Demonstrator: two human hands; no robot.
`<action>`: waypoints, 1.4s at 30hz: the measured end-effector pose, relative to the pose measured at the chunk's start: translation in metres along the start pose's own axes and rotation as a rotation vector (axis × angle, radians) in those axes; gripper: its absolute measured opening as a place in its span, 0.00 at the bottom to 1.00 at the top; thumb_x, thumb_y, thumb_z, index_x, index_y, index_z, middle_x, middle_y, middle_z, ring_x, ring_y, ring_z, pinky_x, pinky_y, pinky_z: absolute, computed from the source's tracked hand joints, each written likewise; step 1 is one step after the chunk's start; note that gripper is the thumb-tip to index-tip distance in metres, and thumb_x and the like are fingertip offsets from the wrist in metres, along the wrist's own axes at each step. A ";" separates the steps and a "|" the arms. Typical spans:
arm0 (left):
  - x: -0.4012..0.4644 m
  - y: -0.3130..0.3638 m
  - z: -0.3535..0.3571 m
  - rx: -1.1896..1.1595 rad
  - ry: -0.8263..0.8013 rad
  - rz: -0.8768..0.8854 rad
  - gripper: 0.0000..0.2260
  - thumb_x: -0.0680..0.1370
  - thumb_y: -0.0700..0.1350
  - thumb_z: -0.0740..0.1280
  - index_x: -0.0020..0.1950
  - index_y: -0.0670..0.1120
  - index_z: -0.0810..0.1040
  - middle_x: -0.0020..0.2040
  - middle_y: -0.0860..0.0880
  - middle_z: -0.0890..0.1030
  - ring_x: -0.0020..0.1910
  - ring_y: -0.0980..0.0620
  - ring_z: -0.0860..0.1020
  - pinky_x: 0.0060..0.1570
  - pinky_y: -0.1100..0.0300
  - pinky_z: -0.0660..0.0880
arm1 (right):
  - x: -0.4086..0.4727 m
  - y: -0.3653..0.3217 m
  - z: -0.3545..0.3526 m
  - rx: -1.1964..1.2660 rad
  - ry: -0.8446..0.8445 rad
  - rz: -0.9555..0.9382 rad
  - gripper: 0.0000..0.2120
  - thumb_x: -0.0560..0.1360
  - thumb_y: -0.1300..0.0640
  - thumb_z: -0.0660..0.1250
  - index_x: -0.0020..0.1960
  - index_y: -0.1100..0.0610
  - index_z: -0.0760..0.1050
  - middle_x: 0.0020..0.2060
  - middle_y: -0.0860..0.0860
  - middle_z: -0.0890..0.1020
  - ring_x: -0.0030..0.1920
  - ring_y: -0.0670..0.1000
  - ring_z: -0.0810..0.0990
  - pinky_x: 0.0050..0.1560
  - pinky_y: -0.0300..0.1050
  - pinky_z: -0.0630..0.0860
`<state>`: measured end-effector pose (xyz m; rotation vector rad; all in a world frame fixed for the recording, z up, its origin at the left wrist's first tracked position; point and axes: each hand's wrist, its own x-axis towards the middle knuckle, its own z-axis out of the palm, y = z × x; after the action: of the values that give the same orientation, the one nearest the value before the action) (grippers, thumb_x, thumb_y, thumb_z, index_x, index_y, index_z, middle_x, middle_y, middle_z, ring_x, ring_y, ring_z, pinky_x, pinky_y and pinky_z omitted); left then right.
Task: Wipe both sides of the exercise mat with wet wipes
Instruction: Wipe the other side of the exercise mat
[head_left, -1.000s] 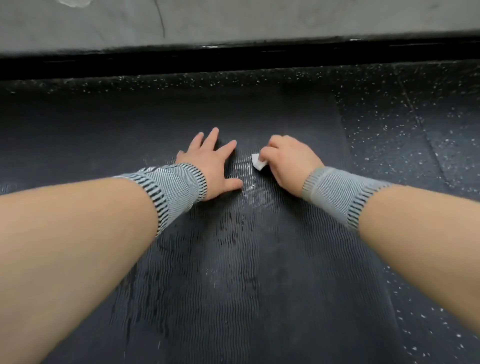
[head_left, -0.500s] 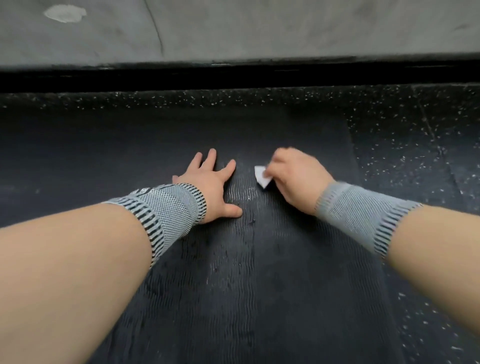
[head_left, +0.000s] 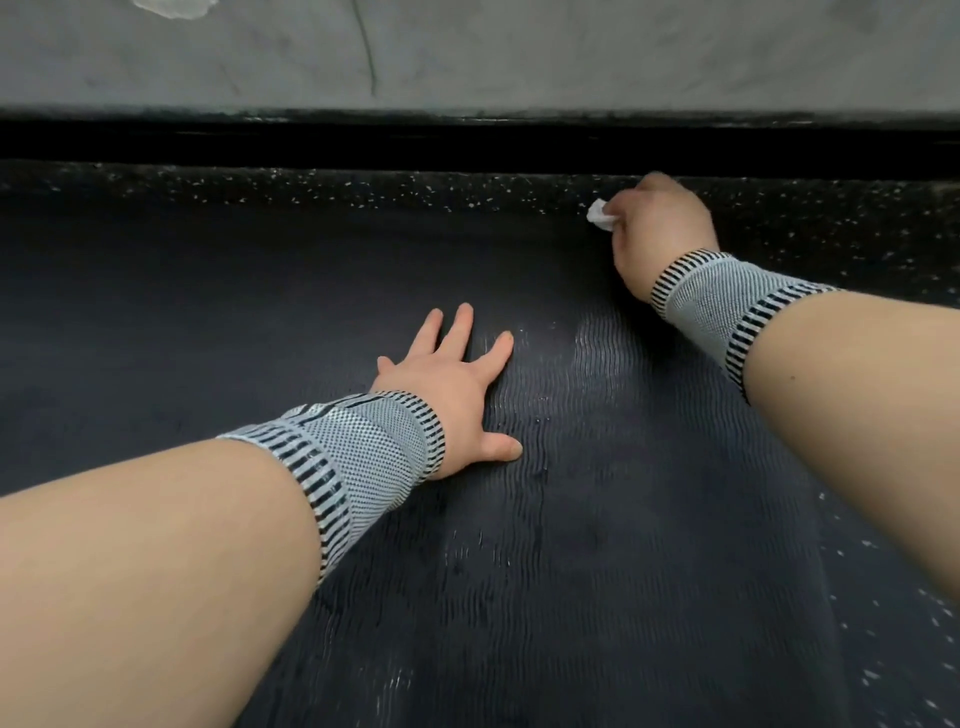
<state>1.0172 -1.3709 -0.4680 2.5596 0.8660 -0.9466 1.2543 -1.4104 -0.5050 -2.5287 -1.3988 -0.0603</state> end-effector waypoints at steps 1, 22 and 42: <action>0.000 0.000 0.000 -0.002 -0.002 0.002 0.48 0.71 0.69 0.66 0.78 0.60 0.37 0.78 0.50 0.31 0.78 0.46 0.34 0.72 0.32 0.53 | 0.007 -0.007 0.001 0.012 -0.012 -0.026 0.15 0.76 0.61 0.61 0.62 0.58 0.76 0.57 0.58 0.74 0.57 0.61 0.74 0.57 0.48 0.70; -0.001 0.000 -0.001 -0.004 -0.003 -0.003 0.48 0.71 0.69 0.67 0.79 0.60 0.37 0.78 0.50 0.31 0.78 0.45 0.34 0.71 0.32 0.54 | 0.020 -0.045 0.006 0.031 -0.135 -0.159 0.14 0.76 0.60 0.64 0.61 0.58 0.77 0.58 0.58 0.74 0.58 0.61 0.74 0.58 0.47 0.71; 0.000 -0.003 0.001 -0.008 0.045 0.004 0.49 0.70 0.69 0.68 0.79 0.60 0.39 0.79 0.50 0.33 0.78 0.45 0.36 0.72 0.33 0.55 | -0.100 -0.046 -0.015 0.176 -0.142 -0.404 0.12 0.73 0.62 0.63 0.52 0.57 0.82 0.46 0.58 0.79 0.44 0.61 0.80 0.45 0.51 0.77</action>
<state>1.0149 -1.3693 -0.4693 2.5840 0.8741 -0.8858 1.1630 -1.4731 -0.4964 -2.1123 -1.8619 0.1648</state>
